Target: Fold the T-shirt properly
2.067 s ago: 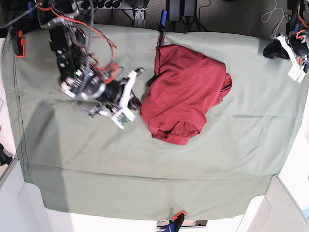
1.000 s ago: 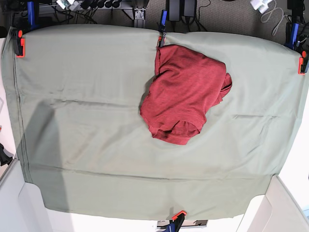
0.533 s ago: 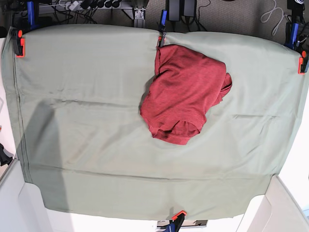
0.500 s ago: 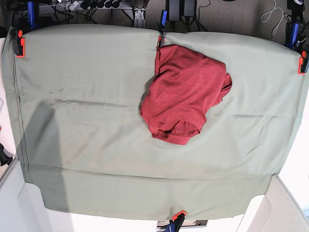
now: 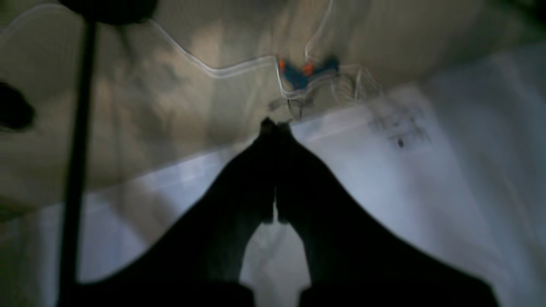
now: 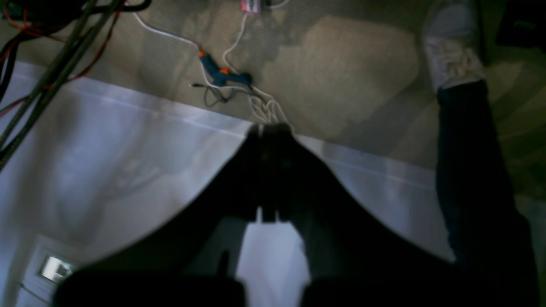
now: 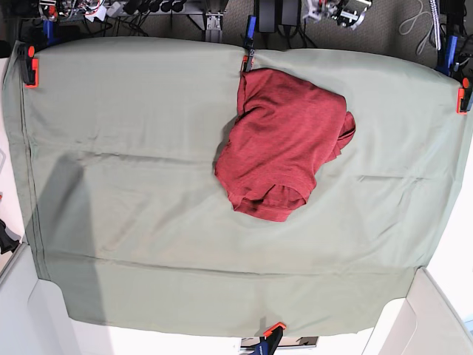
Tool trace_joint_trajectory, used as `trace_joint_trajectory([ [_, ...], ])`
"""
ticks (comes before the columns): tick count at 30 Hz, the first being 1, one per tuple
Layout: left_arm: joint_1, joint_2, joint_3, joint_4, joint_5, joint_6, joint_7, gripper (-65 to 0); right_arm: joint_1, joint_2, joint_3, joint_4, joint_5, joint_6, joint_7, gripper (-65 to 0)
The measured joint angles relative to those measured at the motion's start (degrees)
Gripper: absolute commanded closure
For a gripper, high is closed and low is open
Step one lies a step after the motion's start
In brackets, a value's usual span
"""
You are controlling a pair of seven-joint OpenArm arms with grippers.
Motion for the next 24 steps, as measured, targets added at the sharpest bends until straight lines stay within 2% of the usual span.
trace_joint_trajectory([
  [7, -0.2, 1.2, 2.9, -0.1, -3.2, 0.1, -0.4, 0.0, 1.9, -2.9, 0.0, 0.0, -1.1, 0.7, -0.5, 0.0],
  [11, -0.3, 1.0, 2.9, -0.1, -4.0, 4.4, -0.5, 0.0, 1.9, -5.6, 0.0, 0.0, -1.1, 1.6, -0.3, 0.0],
  [15, 0.0, 1.0, 2.9, -0.1, -4.0, 4.3, 0.0, 0.0, 1.7, -7.2, 0.0, 0.0, -1.1, 2.4, 1.1, 0.0],
  [18, 1.0, 1.0, 2.9, -0.1, -4.0, 4.3, 3.7, 0.0, 1.7, -8.1, 0.0, 0.0, -1.1, 3.0, -0.3, 0.0],
  [24, 3.4, 1.0, 2.9, -0.1, -3.9, 4.3, 2.3, 0.0, 1.4, -8.2, 0.0, 0.0, -1.2, 3.1, -0.2, 0.0],
])
